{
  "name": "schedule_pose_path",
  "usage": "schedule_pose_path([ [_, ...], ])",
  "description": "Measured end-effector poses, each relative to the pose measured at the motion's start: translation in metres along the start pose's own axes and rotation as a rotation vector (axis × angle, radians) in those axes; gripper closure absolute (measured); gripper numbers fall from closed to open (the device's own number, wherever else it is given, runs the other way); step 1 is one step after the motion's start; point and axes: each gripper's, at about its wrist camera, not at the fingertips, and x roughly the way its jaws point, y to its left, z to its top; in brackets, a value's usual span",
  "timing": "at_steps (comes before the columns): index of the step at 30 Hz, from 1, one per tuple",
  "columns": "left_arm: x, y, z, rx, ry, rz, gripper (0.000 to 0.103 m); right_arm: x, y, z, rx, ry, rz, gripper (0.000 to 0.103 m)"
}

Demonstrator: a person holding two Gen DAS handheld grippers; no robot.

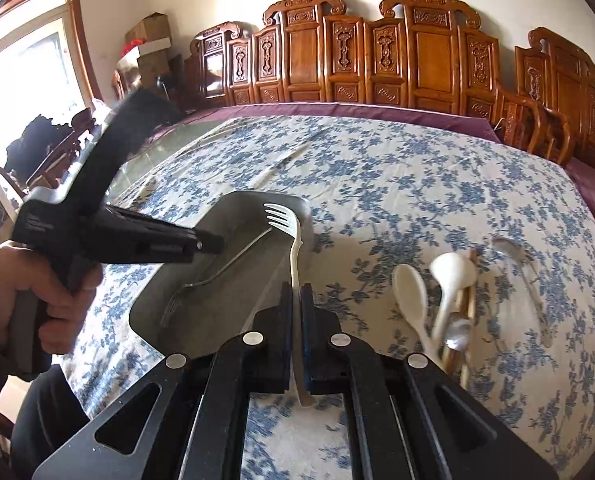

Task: Organize utensils
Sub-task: 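Lower the white plastic fork into the grey tray and open the right tool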

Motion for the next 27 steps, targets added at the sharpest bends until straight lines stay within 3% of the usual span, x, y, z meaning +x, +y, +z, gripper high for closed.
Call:
schedule_pose_path([
  [3,-0.013,0.014,0.0,-0.019,-0.031,-0.005,0.088,0.011,0.016,0.006,0.001,0.005,0.009,0.098],
  [9,-0.035,0.038,-0.004,-0.028,-0.074,0.022,0.087,0.04,0.036,0.02,0.024,0.039,0.002,0.097],
  [14,-0.044,0.052,-0.01,-0.042,-0.084,0.035,0.087,0.063,0.041,0.028,0.082,0.092,0.091,0.095],
  [20,-0.052,0.051,-0.014,-0.031,-0.095,0.035,0.085,0.045,0.036,0.023,0.058,0.077,0.122,0.092],
  [27,-0.066,0.02,-0.018,0.018,-0.133,0.017,0.076,-0.012,0.005,0.003,0.008,0.029,0.06,0.092],
])
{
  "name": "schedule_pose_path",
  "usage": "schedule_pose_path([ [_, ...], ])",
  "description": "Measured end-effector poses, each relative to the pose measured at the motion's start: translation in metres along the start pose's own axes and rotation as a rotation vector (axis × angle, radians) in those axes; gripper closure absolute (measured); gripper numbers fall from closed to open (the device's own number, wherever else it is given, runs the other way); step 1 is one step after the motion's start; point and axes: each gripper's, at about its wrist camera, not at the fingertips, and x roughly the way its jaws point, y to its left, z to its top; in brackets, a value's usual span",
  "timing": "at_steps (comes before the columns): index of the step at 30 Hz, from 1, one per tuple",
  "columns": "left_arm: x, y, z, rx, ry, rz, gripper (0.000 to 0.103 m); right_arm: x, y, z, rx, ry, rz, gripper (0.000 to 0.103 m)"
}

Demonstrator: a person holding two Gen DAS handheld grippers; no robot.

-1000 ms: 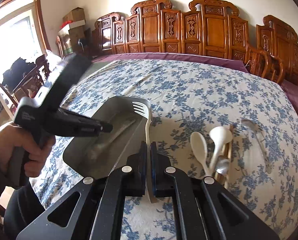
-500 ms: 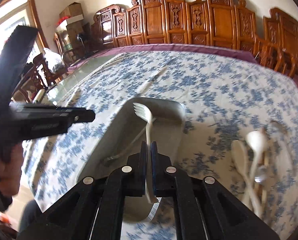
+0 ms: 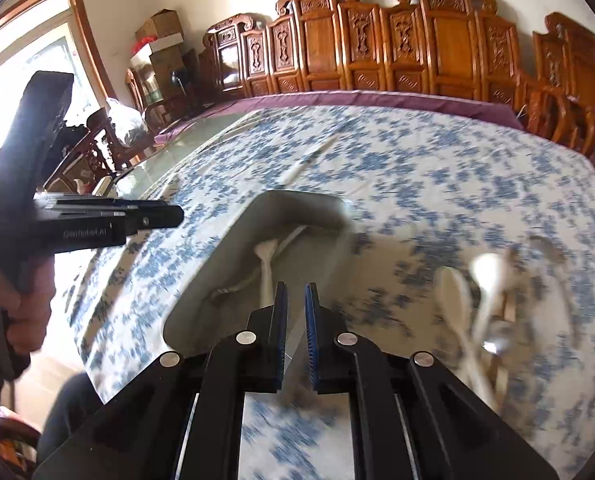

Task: Organize utensils

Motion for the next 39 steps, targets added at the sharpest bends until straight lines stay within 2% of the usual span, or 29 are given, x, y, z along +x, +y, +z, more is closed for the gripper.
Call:
schedule_pose_path([
  [1,-0.002,-0.006,0.0,0.006,-0.005,-0.005,0.075,-0.012,-0.009,-0.008,-0.008,-0.005,-0.025,0.091],
  [3,-0.005,-0.021,-0.001,0.026,-0.019,-0.017,0.064,-0.028,-0.028,-0.02,-0.01,-0.006,-0.057,0.082],
  [4,-0.005,-0.029,-0.002,0.036,-0.025,-0.024,0.062,-0.036,-0.038,-0.025,-0.007,-0.003,-0.074,0.079],
  [9,-0.002,-0.066,-0.009,0.068,-0.026,-0.079,0.062,-0.061,-0.086,-0.054,0.016,0.021,-0.16,0.078],
  [13,0.007,-0.096,-0.015,0.085,-0.01,-0.104,0.061,-0.071,-0.113,-0.069,0.05,0.034,-0.183,0.078],
  [18,0.021,-0.124,-0.017,0.09,0.018,-0.129,0.061,-0.054,-0.133,-0.074,0.06,0.066,-0.172,0.078],
  [27,0.032,-0.152,-0.031,0.132,0.05,-0.118,0.061,0.0,-0.145,-0.072,0.071,0.149,-0.137,0.078],
  [30,0.031,-0.157,-0.035,0.139,0.057,-0.121,0.061,0.014,-0.147,-0.071,0.064,0.197,-0.184,0.078],
  [34,0.028,-0.163,-0.039,0.152,0.058,-0.121,0.061,0.016,-0.152,-0.071,0.066,0.204,-0.185,0.079],
  [36,0.028,-0.165,-0.041,0.155,0.058,-0.122,0.061,0.017,-0.155,-0.071,0.086,0.207,-0.17,0.079],
  [39,0.029,-0.167,-0.044,0.154,0.065,-0.125,0.061,0.018,-0.166,-0.073,0.16,0.209,-0.089,0.082],
])
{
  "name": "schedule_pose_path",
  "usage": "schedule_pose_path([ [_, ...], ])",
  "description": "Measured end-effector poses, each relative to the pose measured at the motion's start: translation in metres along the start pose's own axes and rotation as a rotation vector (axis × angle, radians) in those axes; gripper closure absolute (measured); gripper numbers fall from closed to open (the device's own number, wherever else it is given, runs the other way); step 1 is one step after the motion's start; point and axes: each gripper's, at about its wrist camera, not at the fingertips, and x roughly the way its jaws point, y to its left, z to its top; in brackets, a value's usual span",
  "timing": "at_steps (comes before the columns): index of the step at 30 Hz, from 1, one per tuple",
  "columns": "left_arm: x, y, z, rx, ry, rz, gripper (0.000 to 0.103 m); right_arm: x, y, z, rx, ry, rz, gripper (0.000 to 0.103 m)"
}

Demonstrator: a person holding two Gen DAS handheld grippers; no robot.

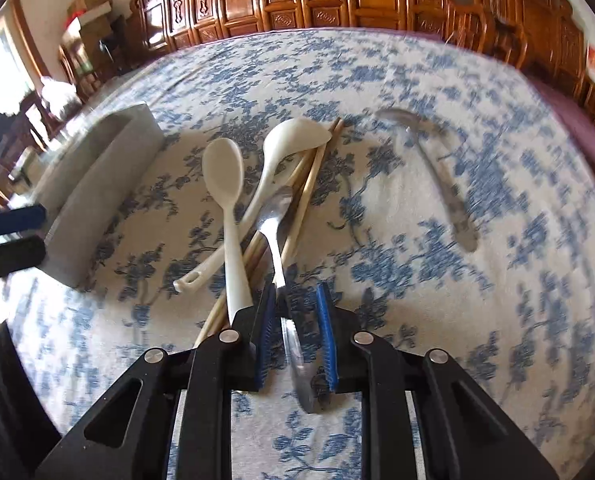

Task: Organize utensils

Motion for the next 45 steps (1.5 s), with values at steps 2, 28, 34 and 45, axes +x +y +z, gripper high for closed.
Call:
schedule_pose_path([
  [2,0.002,-0.002,-0.002,-0.001,0.007,0.0,0.061,-0.001,0.0,-0.001,0.01,0.003,0.015,0.086],
  [28,0.076,-0.04,0.028,-0.037,0.055,0.03,0.061,-0.074,-0.025,-0.034,-0.06,-0.111,-0.054,0.101],
  [34,0.096,-0.031,0.052,-0.105,0.036,0.076,0.061,-0.069,-0.038,-0.035,-0.028,-0.105,-0.045,0.101],
  [45,0.127,-0.003,0.075,-0.208,0.066,0.083,0.064,-0.074,-0.045,-0.033,-0.002,-0.12,-0.033,0.101],
])
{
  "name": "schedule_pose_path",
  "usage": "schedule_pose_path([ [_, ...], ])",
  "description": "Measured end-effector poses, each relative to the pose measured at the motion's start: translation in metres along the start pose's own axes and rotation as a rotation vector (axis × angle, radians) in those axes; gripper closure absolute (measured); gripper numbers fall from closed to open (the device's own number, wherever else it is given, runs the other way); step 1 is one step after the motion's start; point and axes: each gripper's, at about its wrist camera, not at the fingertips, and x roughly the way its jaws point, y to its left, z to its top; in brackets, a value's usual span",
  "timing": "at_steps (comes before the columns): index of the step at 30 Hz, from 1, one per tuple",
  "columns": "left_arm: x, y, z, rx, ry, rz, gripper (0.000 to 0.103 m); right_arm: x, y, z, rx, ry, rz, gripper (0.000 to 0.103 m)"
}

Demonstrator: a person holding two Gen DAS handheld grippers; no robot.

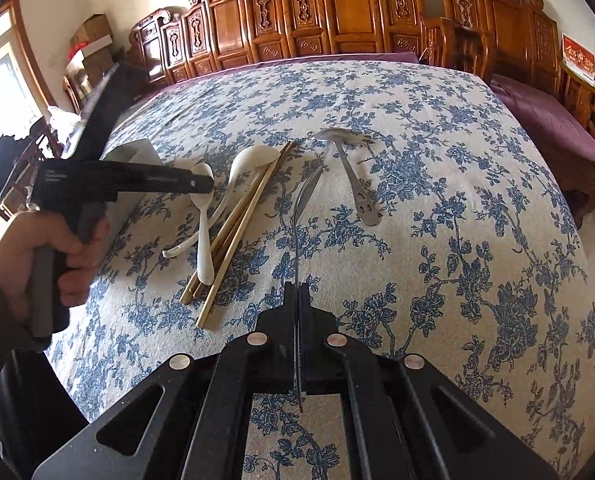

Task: Organize utensils

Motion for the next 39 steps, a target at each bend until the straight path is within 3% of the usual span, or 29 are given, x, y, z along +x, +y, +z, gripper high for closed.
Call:
schedule_pose_path([
  [3,0.001,-0.006,0.001,0.03,-0.021,0.022,0.073,-0.001,-0.003,0.001,0.014,-0.003,0.006,0.101],
  [5,0.001,-0.009,0.0,0.049,-0.029,0.038,0.085,0.0,-0.004,0.001,0.019,-0.002,0.009,0.101],
  [9,-0.001,-0.006,-0.001,0.042,-0.022,0.005,0.097,0.001,-0.004,0.0,0.024,0.002,0.012,0.101],
  [15,-0.024,-0.009,-0.006,0.119,-0.048,0.02,0.098,-0.002,0.003,0.0,0.013,-0.007,0.014,0.101],
  [26,-0.094,0.008,-0.007,0.157,-0.134,0.002,0.098,-0.02,0.033,0.01,-0.039,-0.057,0.036,0.101],
  [39,-0.121,0.081,-0.011,0.116,-0.153,0.057,0.097,-0.037,0.071,0.016,-0.096,-0.106,0.053,0.101],
])
